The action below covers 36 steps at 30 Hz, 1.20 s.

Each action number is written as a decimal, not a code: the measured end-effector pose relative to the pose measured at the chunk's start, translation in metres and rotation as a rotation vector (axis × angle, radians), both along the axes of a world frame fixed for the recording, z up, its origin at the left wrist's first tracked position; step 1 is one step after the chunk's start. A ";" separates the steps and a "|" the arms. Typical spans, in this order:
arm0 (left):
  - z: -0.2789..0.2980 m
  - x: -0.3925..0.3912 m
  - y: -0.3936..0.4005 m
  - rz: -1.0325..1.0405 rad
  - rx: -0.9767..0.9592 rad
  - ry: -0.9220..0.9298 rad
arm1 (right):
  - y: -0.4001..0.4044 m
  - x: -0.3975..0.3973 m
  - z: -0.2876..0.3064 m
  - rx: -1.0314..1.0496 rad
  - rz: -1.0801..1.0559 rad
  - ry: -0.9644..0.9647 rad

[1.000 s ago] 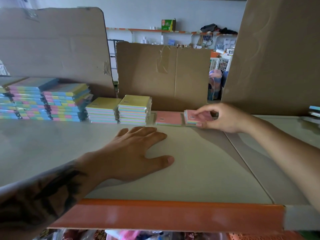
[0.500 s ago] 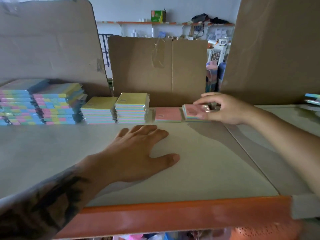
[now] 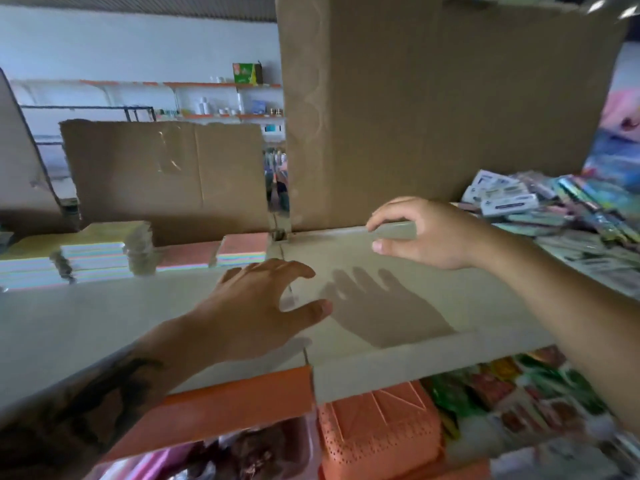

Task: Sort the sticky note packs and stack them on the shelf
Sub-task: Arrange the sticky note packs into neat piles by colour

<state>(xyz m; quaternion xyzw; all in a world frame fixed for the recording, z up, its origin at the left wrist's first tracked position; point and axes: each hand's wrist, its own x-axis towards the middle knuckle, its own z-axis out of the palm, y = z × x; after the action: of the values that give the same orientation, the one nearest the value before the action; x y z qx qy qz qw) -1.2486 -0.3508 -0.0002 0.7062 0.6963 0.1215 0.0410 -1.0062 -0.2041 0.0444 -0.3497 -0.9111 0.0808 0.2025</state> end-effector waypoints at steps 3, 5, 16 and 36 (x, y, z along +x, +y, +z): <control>0.002 0.061 0.031 -0.030 -0.009 -0.020 | 0.017 0.069 -0.003 0.018 -0.061 -0.016; 0.006 0.099 0.053 -0.059 -0.008 -0.006 | 0.028 0.112 -0.003 0.008 -0.089 -0.019; -0.005 0.235 0.158 -0.127 0.024 0.076 | 0.056 0.272 -0.012 -0.009 -0.222 -0.054; 0.000 0.272 0.215 0.119 0.188 0.038 | 0.050 0.262 -0.036 0.019 -0.258 -0.043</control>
<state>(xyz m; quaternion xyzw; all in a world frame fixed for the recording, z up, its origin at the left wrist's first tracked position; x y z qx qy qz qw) -0.9762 -0.1362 -0.0007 0.6664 0.7232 0.1753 -0.0458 -0.7444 -0.1537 0.0084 -0.4639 -0.8633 0.0379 0.1951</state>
